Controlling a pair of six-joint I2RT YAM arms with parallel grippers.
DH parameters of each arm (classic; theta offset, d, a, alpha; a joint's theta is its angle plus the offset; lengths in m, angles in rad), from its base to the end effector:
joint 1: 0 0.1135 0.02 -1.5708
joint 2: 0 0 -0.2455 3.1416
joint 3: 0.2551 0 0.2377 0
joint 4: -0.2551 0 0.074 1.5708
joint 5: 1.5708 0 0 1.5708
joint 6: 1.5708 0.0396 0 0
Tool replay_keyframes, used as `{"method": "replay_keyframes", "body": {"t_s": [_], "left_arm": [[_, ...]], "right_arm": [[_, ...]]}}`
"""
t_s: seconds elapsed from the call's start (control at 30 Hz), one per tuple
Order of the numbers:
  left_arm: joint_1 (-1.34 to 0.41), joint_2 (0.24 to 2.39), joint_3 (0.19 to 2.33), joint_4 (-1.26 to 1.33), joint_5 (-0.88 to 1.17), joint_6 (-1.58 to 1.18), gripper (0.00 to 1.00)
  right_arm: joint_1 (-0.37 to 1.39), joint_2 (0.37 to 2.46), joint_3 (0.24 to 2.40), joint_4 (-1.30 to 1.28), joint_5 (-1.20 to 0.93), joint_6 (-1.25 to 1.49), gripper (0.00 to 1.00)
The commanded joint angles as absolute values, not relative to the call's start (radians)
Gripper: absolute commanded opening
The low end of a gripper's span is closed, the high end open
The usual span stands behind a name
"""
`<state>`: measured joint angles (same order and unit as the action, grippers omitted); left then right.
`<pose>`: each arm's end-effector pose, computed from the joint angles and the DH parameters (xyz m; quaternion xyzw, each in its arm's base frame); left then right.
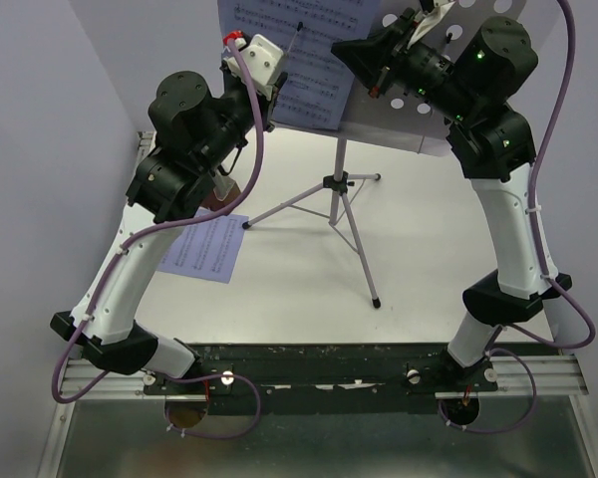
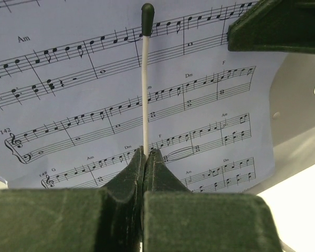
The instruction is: Set up the instrument practice props
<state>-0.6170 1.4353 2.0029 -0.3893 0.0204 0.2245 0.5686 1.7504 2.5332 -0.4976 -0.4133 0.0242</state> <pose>0.2119 -0.1513 0.5511 0.2691 0.5822 -0.1560 0.7512 0.2362 0.1698 0.5908 -0.3159 0.5209 0.3464 0.7133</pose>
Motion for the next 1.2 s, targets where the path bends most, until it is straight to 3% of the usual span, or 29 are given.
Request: {"method": "replay_keyframes", "body": {"t_s": [0.0,0.1,0.27,0.53,0.57,0.73,0.9,1.17], "left_arm": [[-0.621,1.411,1.974,-0.394,0.072,0.215,0.0],[-0.621,1.401,1.956,-0.385,0.077,0.212,0.0],[-0.621,1.399,1.95,-0.382,0.071,0.209,0.0],[-0.621,1.42,1.953,-0.382,0.017,0.181,0.03],[-0.621,1.424,1.954,-0.383,0.011,0.178,0.1],[-0.621,1.431,1.959,-0.385,0.009,0.16,0.23],[-0.621,1.428,1.965,-0.387,0.009,0.143,0.46],[-0.62,1.384,1.951,-0.385,0.008,0.115,0.55]], "right_arm": [[0.575,1.758,2.556,-0.474,-0.38,0.011,0.0],[0.575,1.759,2.556,-0.469,-0.376,-0.021,0.01],[0.575,1.758,2.556,-0.468,-0.37,-0.023,0.12],[0.575,1.746,2.543,-0.469,-0.37,-0.032,0.19],[0.575,1.746,2.542,-0.471,-0.373,-0.034,0.2],[0.575,1.738,2.539,-0.471,-0.371,-0.038,0.22],[0.574,1.727,2.531,-0.48,-0.371,-0.041,0.28],[0.575,1.692,2.52,-0.511,-0.359,-0.075,0.47]]}}
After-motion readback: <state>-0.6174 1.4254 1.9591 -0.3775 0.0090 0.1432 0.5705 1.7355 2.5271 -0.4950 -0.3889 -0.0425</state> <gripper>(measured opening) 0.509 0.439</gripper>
